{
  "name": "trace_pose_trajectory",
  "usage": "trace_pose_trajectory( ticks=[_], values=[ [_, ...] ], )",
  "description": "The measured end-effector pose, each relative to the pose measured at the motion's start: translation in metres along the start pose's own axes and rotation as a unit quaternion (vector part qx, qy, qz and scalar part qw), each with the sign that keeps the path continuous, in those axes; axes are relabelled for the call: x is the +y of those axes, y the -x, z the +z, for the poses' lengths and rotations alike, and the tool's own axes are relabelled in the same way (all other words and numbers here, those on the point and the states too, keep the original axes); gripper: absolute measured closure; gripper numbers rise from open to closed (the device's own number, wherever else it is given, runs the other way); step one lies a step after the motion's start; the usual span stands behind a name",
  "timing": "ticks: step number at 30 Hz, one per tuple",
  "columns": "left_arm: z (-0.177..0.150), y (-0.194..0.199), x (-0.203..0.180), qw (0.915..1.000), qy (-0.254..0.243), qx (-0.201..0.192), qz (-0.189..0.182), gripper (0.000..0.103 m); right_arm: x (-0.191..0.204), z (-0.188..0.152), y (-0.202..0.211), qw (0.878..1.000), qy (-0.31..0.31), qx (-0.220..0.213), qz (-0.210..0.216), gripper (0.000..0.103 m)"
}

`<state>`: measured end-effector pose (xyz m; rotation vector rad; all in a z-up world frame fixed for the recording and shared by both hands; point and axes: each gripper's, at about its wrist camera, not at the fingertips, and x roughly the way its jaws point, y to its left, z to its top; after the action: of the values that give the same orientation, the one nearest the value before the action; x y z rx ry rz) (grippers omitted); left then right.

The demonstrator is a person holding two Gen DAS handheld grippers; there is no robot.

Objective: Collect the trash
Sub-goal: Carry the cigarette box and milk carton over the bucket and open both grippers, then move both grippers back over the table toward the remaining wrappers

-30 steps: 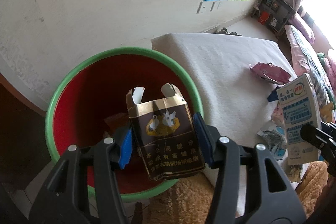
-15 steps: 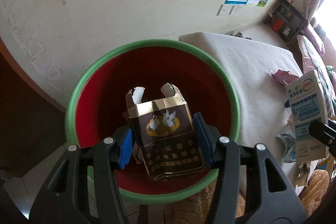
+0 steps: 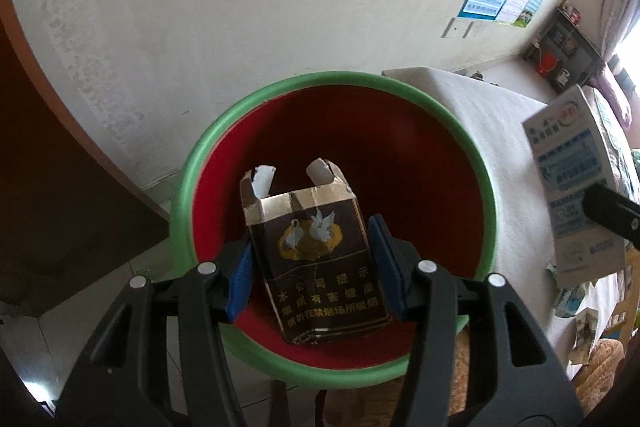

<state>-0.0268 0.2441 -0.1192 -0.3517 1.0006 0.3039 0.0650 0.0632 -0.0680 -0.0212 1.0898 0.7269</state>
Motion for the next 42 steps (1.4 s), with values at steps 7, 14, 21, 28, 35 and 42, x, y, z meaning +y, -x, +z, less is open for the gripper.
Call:
trace_pose_trajectory(
  ticks=[7, 14, 21, 28, 35, 42],
  values=[
    [-0.001, -0.004, 0.002, 0.9999, 0.002, 0.008, -0.007, 0.052, 0.015, 0.006, -0.014, 1.0, 0.0, 0.0, 0.024, 0.046],
    [0.0, -0.005, -0.005, 0.9997, 0.002, 0.001, -0.023, 0.024, 0.006, -0.001, 0.0, 1.0, -0.006, -0.015, 0.003, 0.041],
    [0.0, -0.001, -0.019, 0.9996, -0.016, -0.003, -0.024, 0.024, -0.033, -0.014, 0.034, 0.998, -0.042, -0.042, -0.037, 0.041],
    [0.001, 0.006, -0.042, 0.9985, -0.046, -0.009, -0.03, 0.024, -0.123, -0.052, 0.09, 0.978, -0.123, -0.088, -0.143, 0.035],
    [-0.008, 0.009, -0.083, 0.9946, -0.091, 0.001, -0.049, 0.024, -0.23, -0.109, 0.099, 0.941, -0.236, -0.048, -0.238, 0.035],
    [-0.025, 0.013, -0.149, 0.9827, -0.153, 0.03, -0.099, 0.024, -0.275, -0.14, 0.07, 0.939, -0.253, -0.003, -0.233, 0.048]
  ],
)
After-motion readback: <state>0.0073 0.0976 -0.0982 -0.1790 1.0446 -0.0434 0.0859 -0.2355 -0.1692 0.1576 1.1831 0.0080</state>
